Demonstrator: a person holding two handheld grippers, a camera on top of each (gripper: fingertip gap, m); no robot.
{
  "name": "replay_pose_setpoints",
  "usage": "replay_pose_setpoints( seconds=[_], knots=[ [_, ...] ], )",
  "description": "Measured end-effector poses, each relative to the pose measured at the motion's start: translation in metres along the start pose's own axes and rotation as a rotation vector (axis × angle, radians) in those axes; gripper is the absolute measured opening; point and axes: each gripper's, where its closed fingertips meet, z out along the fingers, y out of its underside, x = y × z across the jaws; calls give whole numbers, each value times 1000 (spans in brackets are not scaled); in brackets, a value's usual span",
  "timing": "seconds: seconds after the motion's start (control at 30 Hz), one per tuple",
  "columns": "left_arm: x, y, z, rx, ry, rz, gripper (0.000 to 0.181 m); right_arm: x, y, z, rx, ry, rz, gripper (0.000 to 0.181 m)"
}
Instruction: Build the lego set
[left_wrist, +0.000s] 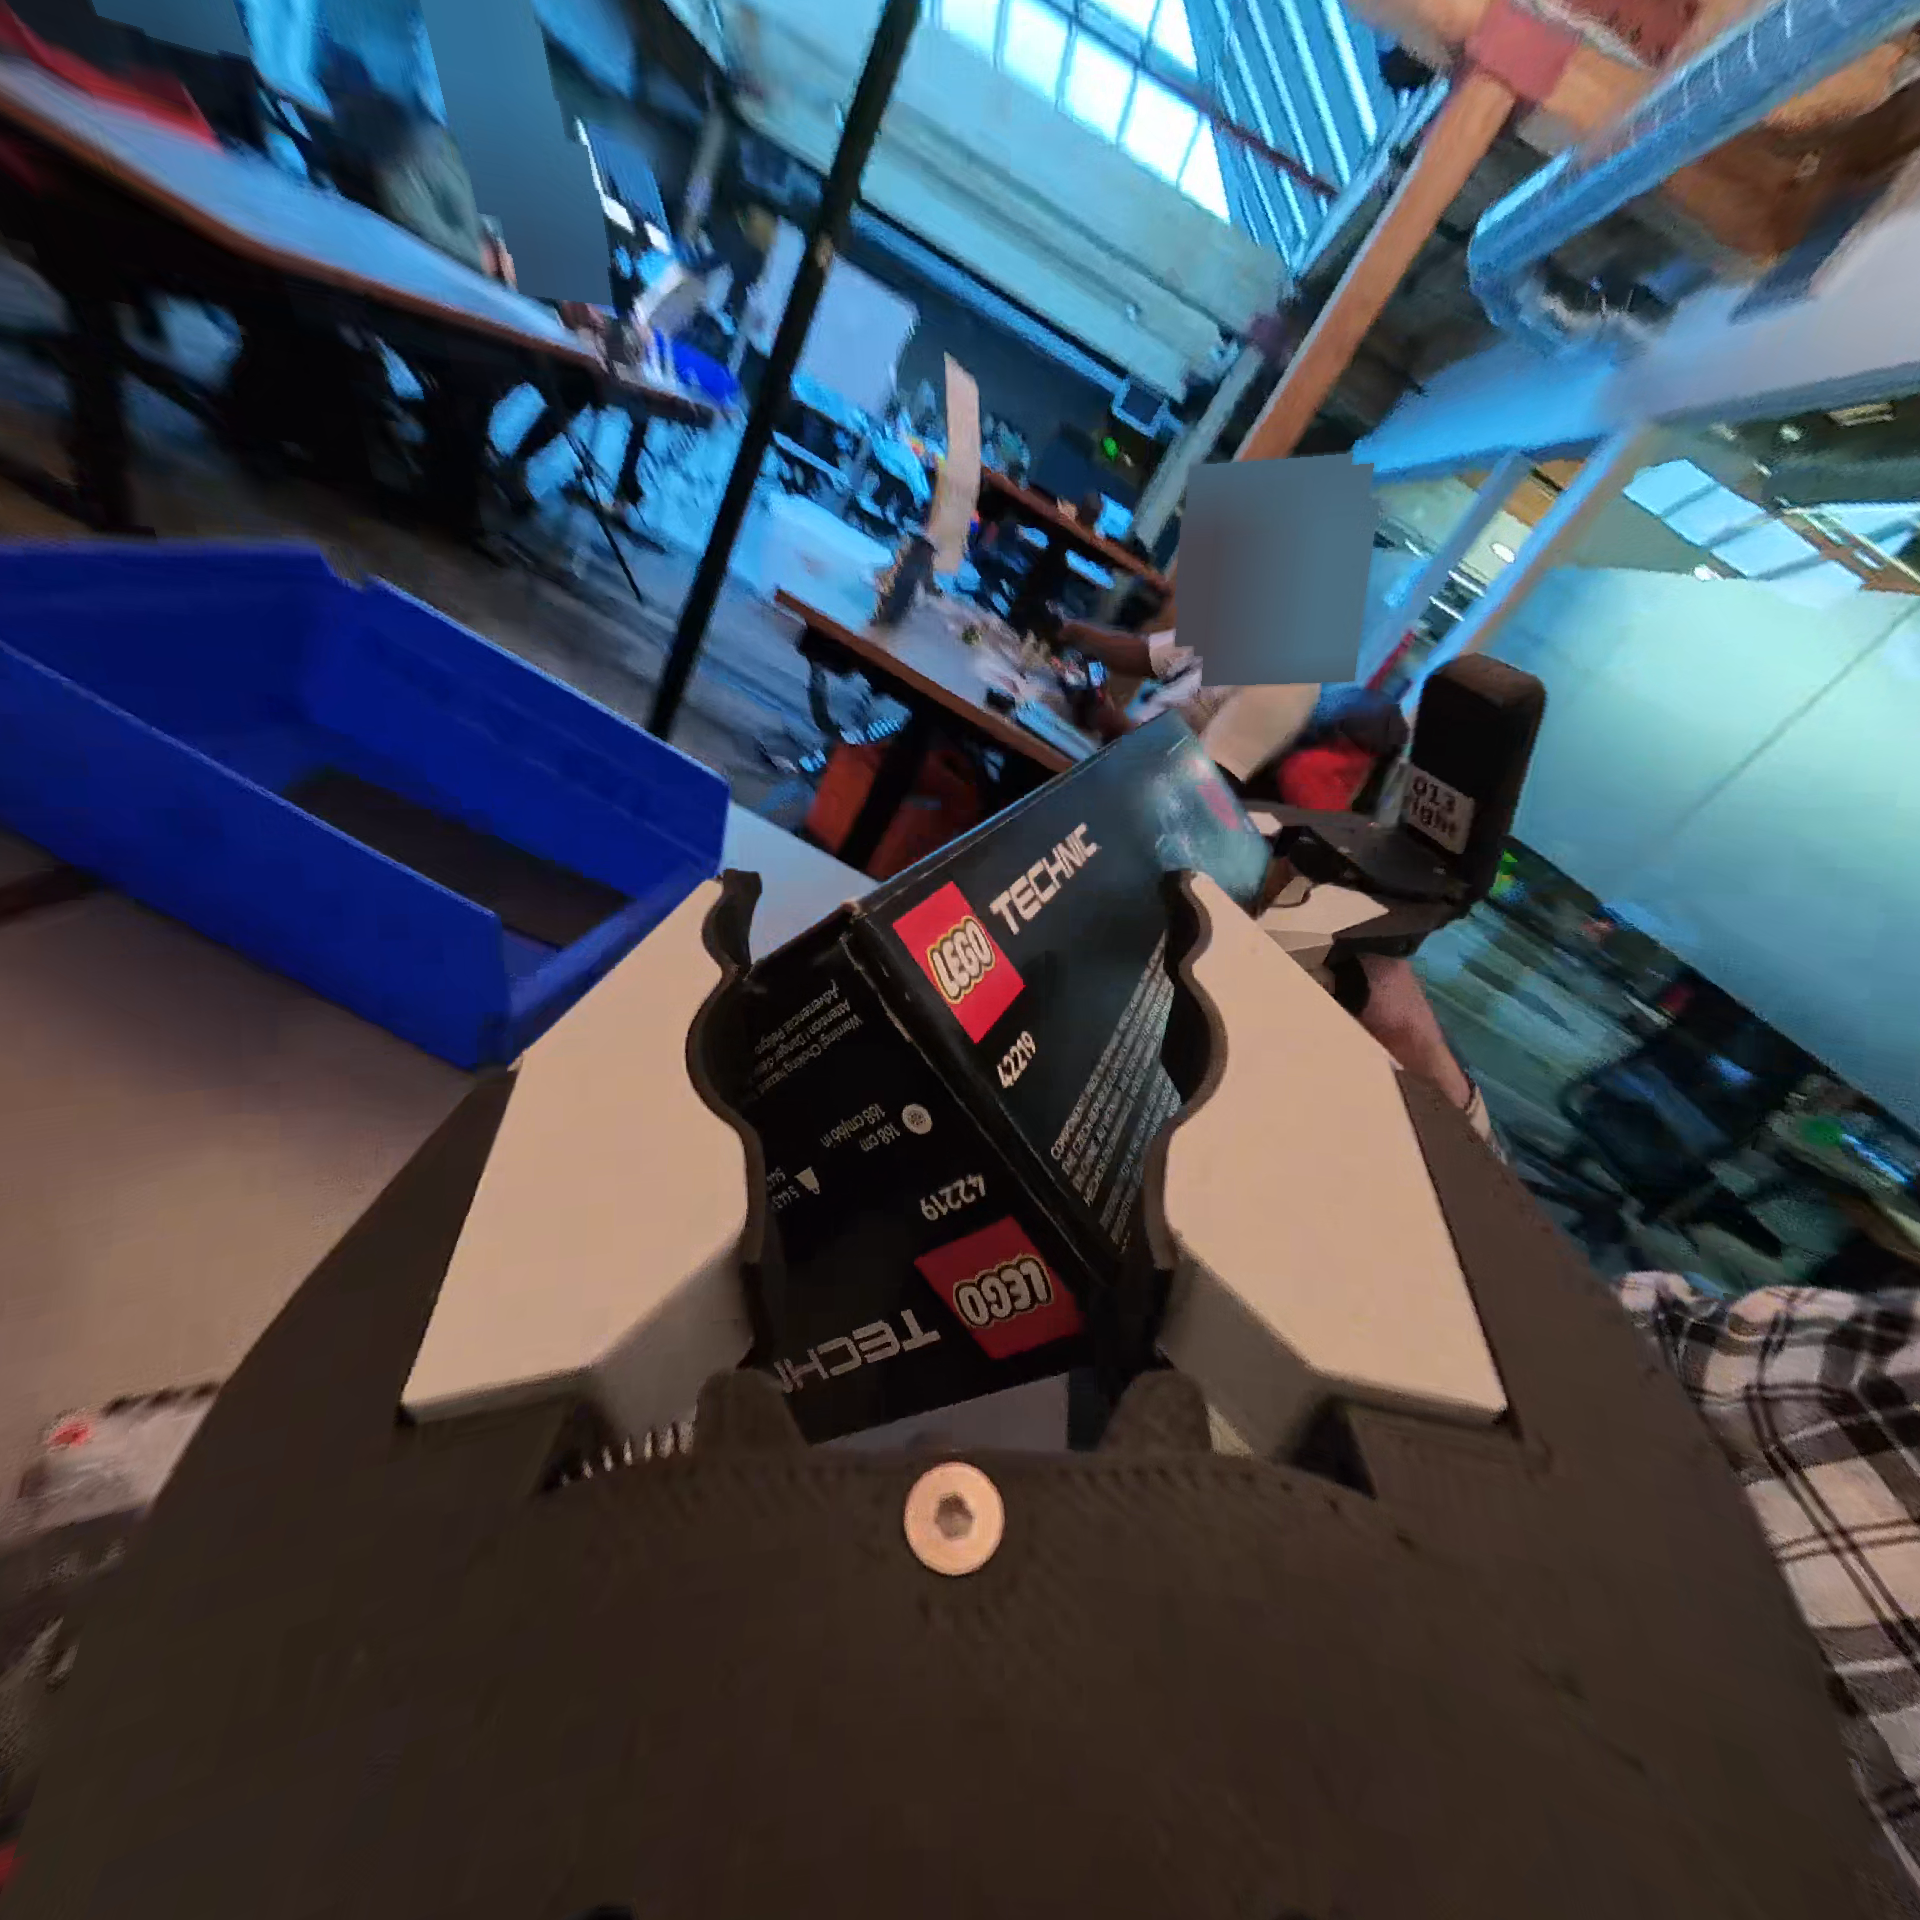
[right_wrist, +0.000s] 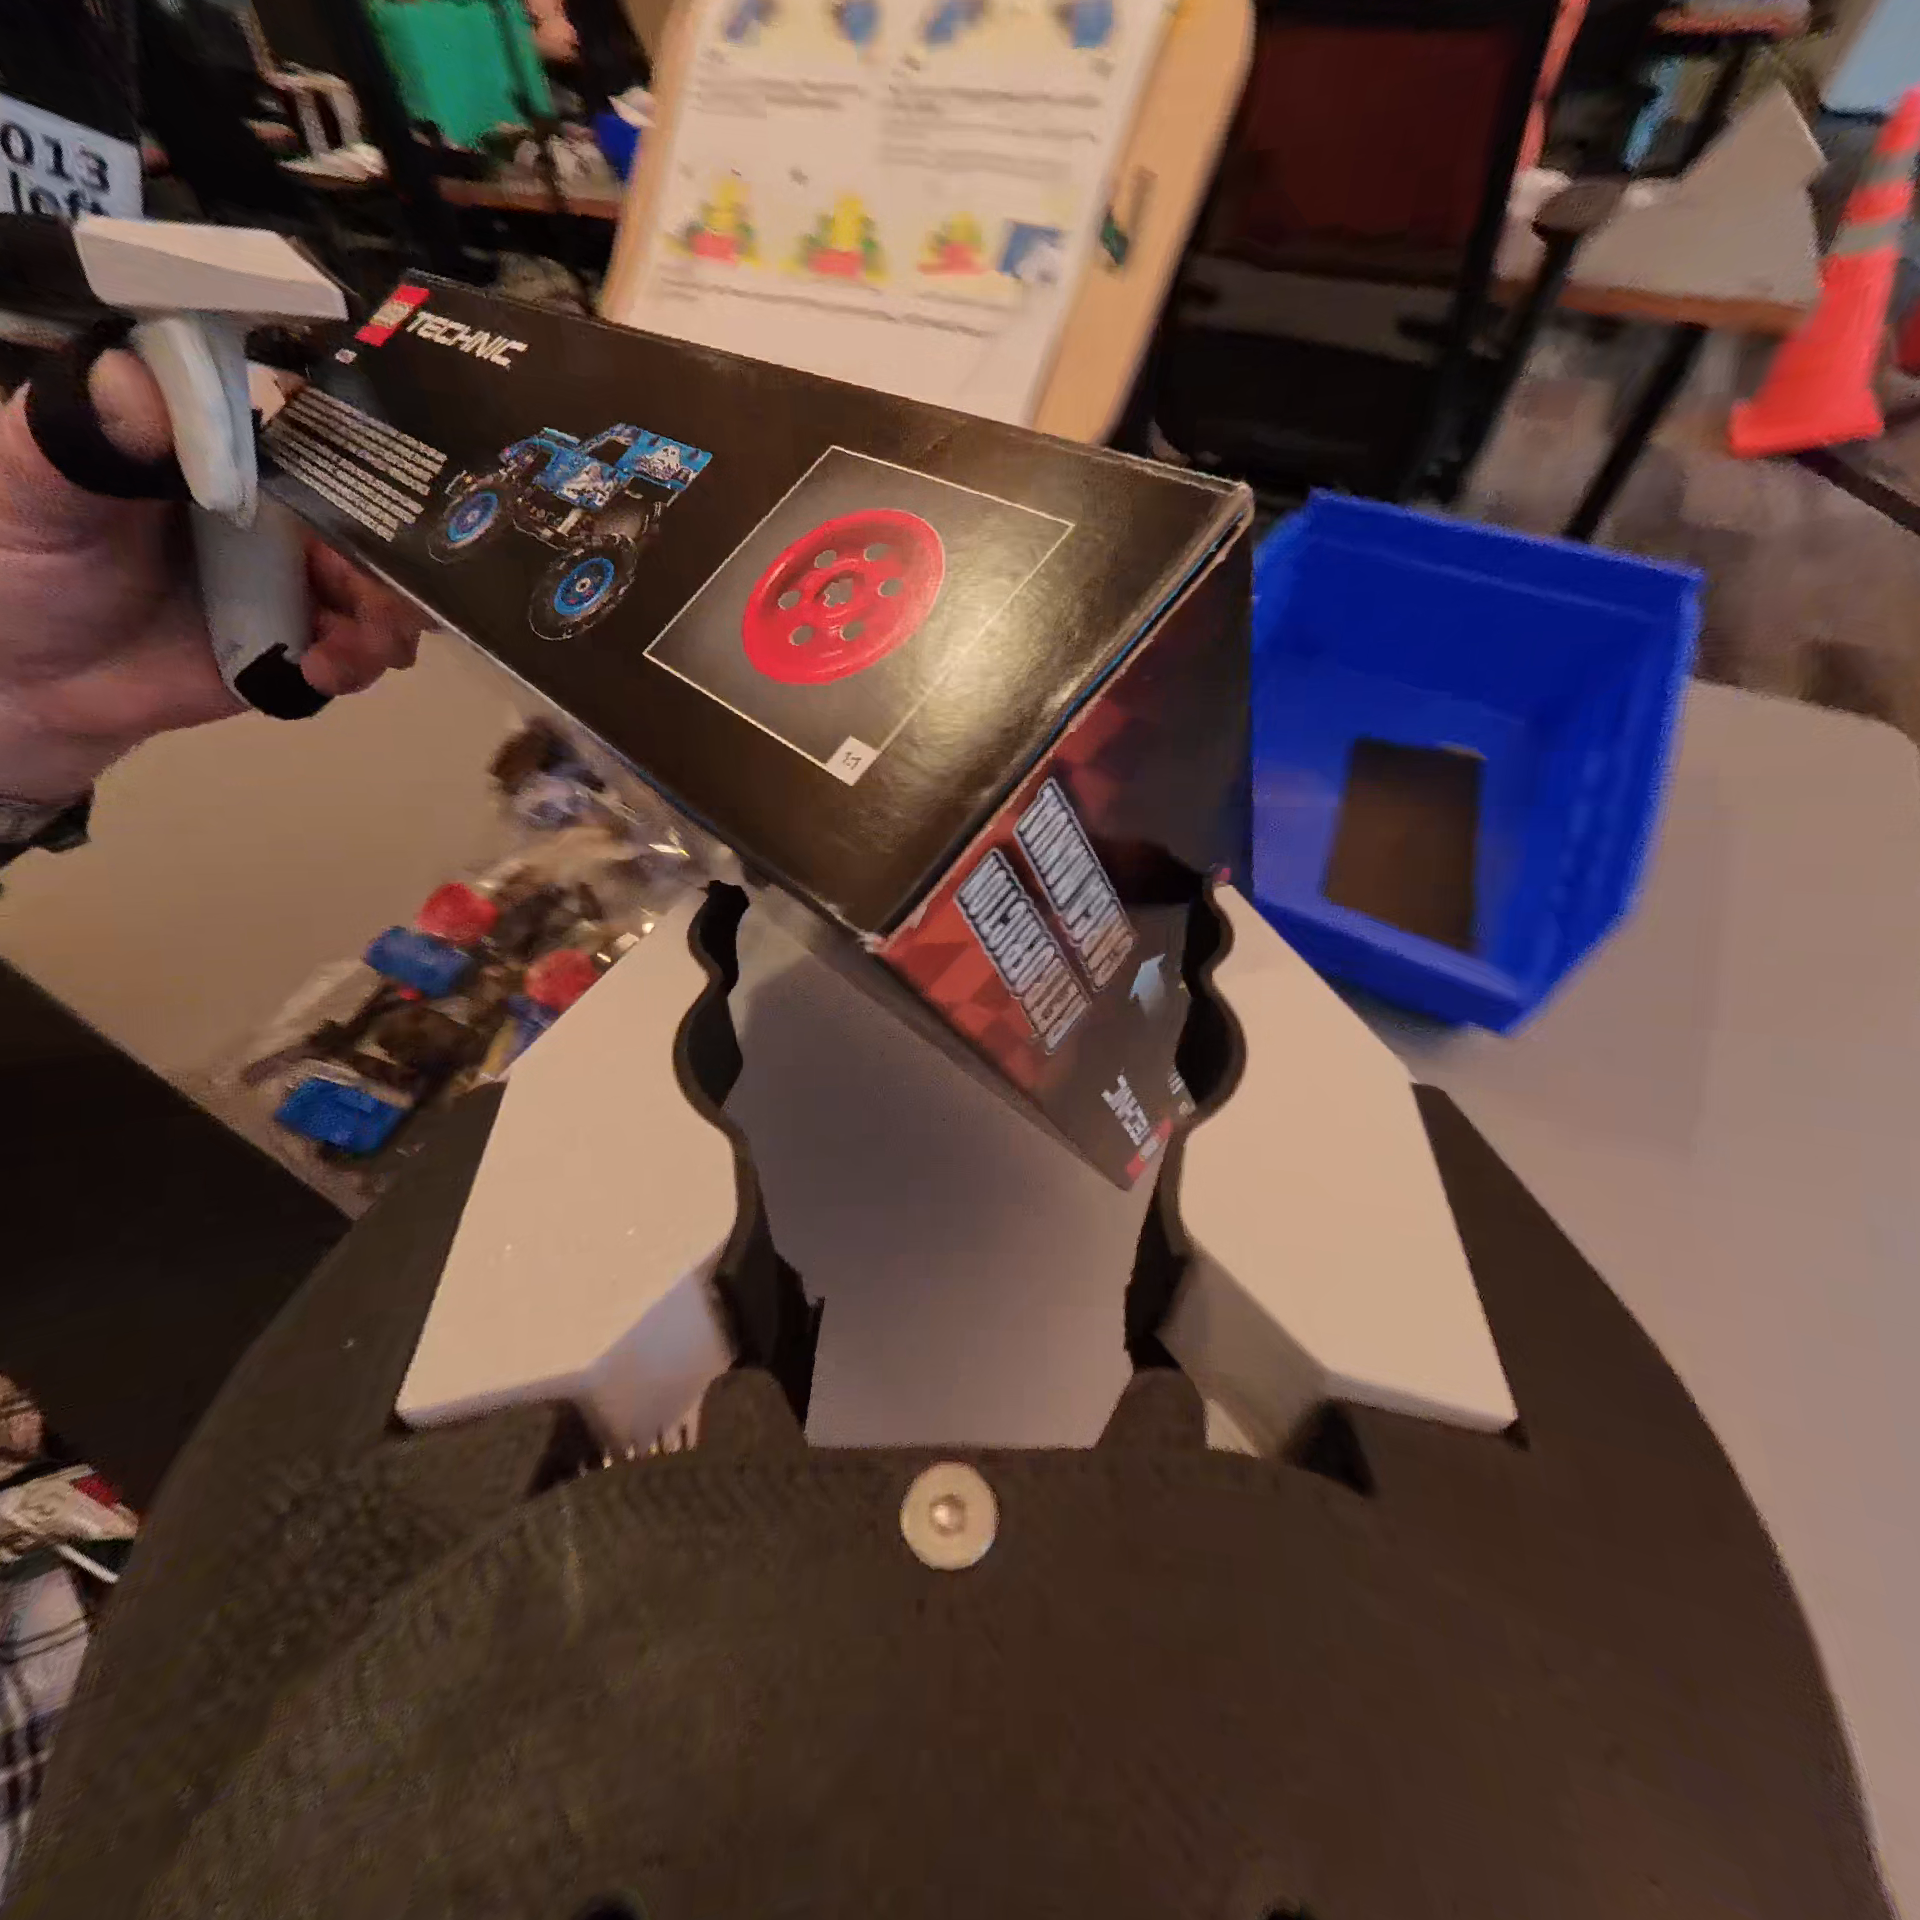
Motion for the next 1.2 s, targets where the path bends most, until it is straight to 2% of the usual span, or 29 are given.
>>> replay_pose_setpoints(
  seconds=[0.1, 0.23, 0.3, 0.43, 0.53, 0.73, 0.83, 0.93, 0.97, 1.07, 1.13, 1.17, 1.2],
  knots=[
    [-17, 13, 45, -52, 29, -54, 77, 37, 28, -11, -54, 35, 98, 83],
    [-44, 32, 84, -147, -10, -50, 75, 76, 78, 6, -179, 42, 181, 86],
    [-65, 42, 92, -199, -35, -109, 79, 89, 83, 14, -132, 38, 234, 82],
    [-95, 44, 94, -152, -5, -262, 83, 98, 84, 26, -151, 14, 236, 84],
    [-100, 41, 92, -137, 4, -218, 86, 98, 83, 32, -200, -17, 198, 85],
    [-95, 35, 72, -102, 34, -171, 92, 96, 61, 17, -127, -157, 235, 80],
    [-93, 34, 65, -109, 25, -126, 95, 123, 42, 7, -97, -117, 236, 82],
    [-92, 31, 57, -106, 10, -86, 96, 151, 32, 13, -154, -96, 168, 82],
    [-92, 31, 56, -112, 7, -70, 95, 155, 28, 18, -167, -129, 139, 80],
    [-94, 35, 60, -137, 11, -48, 93, 144, 7, 23, -134, -388, 168, 76],
    [-94, 38, 65, -143, 30, -57, 95, 136, -9, 12, -93, -600, 225, 71],
    [-92, 39, 67, -136, 42, -61, 94, 145, -9, 12, -105, -612, 219, 70],
    [-90, 40, 68, -138, 52, -61, 94, 164, -11, 17, -97, -549, 212, 68]
  ],
)
